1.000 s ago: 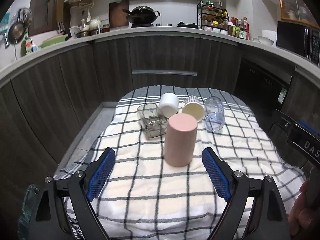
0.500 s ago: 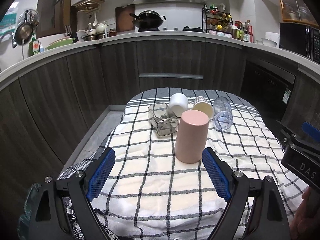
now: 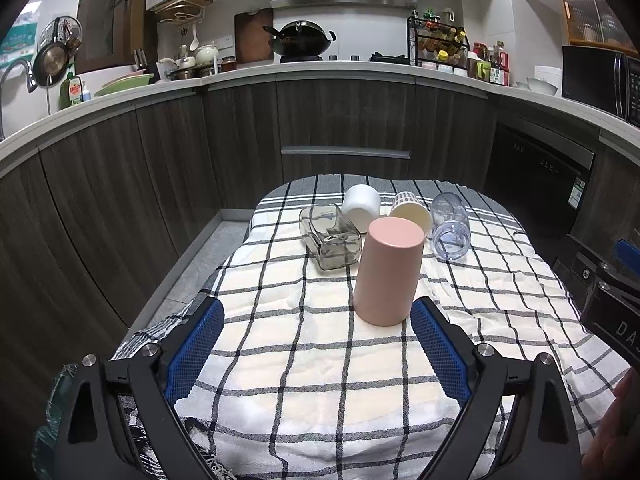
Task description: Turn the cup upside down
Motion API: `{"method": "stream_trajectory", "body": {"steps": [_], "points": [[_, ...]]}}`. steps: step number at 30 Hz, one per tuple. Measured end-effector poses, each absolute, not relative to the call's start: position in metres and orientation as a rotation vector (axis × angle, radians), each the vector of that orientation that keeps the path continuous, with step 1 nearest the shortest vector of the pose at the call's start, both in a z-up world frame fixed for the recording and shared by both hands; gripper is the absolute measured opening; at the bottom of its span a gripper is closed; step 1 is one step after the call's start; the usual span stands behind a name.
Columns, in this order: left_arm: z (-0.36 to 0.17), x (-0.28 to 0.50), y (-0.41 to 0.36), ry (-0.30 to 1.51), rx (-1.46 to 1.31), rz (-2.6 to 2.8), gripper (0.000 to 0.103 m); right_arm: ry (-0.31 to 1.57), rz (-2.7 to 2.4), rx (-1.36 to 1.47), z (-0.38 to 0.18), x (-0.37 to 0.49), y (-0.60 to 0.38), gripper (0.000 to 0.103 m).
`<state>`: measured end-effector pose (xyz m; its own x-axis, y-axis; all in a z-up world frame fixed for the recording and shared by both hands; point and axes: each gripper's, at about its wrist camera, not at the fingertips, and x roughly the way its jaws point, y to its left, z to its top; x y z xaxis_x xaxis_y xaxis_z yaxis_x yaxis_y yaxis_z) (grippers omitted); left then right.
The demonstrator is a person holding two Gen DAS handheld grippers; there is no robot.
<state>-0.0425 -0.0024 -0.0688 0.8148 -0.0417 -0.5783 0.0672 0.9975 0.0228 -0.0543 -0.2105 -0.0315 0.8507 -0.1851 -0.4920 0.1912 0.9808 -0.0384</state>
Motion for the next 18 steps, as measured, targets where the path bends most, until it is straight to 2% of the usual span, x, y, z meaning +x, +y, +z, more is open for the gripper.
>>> {"method": "stream_trajectory", "body": {"steps": [18], "points": [[-0.0732,-0.0398,-0.0019,0.635,0.033,-0.064,0.096,0.527,-0.200,0.016,-0.0346,-0.0522,-0.2094,0.097]]}}
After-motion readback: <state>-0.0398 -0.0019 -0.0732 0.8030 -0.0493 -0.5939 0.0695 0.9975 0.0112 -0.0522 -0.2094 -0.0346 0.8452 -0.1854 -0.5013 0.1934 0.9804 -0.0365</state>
